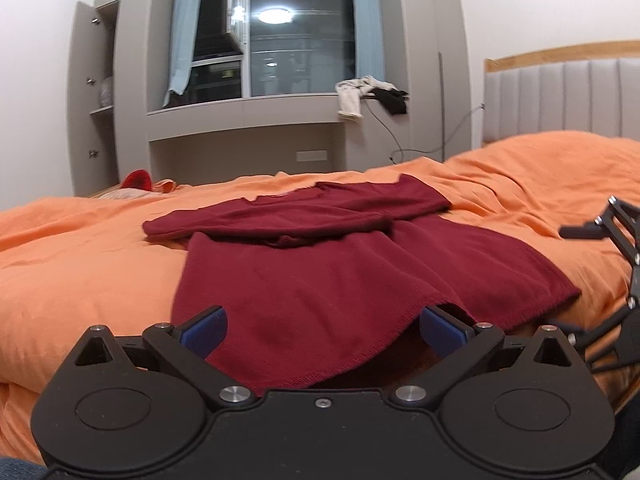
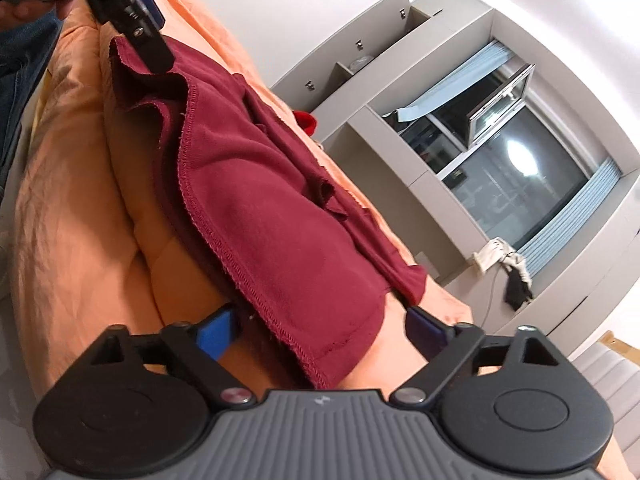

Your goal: Fold small clothes

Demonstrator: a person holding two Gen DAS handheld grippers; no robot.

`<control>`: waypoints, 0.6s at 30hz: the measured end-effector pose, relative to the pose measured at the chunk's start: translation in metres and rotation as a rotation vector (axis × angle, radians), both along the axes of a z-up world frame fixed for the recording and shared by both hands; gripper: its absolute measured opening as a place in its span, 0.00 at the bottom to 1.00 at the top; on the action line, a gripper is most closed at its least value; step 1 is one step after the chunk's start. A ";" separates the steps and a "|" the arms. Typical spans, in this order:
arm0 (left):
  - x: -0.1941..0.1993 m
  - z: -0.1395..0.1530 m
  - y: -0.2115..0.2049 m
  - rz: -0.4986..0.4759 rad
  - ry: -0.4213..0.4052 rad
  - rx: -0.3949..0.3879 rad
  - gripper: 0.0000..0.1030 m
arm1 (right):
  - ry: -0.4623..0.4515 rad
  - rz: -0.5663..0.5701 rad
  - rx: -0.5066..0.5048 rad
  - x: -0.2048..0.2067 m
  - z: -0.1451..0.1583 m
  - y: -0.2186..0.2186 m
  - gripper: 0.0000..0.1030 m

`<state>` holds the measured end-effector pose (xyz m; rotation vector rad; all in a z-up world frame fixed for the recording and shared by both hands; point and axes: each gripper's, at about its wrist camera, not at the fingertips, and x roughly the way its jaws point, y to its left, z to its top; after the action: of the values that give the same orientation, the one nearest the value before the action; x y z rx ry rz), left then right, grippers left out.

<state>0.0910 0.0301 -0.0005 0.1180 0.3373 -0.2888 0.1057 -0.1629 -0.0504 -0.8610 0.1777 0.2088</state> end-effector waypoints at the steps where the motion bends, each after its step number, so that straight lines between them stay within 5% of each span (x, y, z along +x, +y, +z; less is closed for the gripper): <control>1: 0.000 -0.001 -0.003 -0.007 -0.001 0.012 0.99 | -0.009 0.000 -0.006 0.000 -0.002 0.001 0.74; 4: 0.000 -0.003 -0.009 -0.015 -0.002 0.052 0.99 | -0.040 0.001 -0.025 -0.002 -0.004 0.002 0.40; 12: -0.001 -0.009 -0.018 -0.036 -0.002 0.104 0.99 | -0.098 -0.026 -0.133 -0.003 -0.022 0.005 0.45; 13: -0.001 -0.010 -0.019 -0.040 -0.002 0.111 0.99 | -0.121 -0.055 -0.160 -0.001 -0.024 0.006 0.42; 15: -0.002 -0.011 -0.022 -0.049 -0.003 0.128 0.99 | -0.120 -0.088 -0.132 0.007 -0.020 0.004 0.12; 18: -0.004 -0.016 -0.029 -0.060 -0.016 0.177 0.99 | -0.122 -0.095 -0.007 0.010 -0.002 -0.004 0.10</control>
<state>0.0872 0.0011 -0.0163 0.3044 0.3432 -0.3166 0.1161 -0.1671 -0.0522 -0.8676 0.1049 0.0663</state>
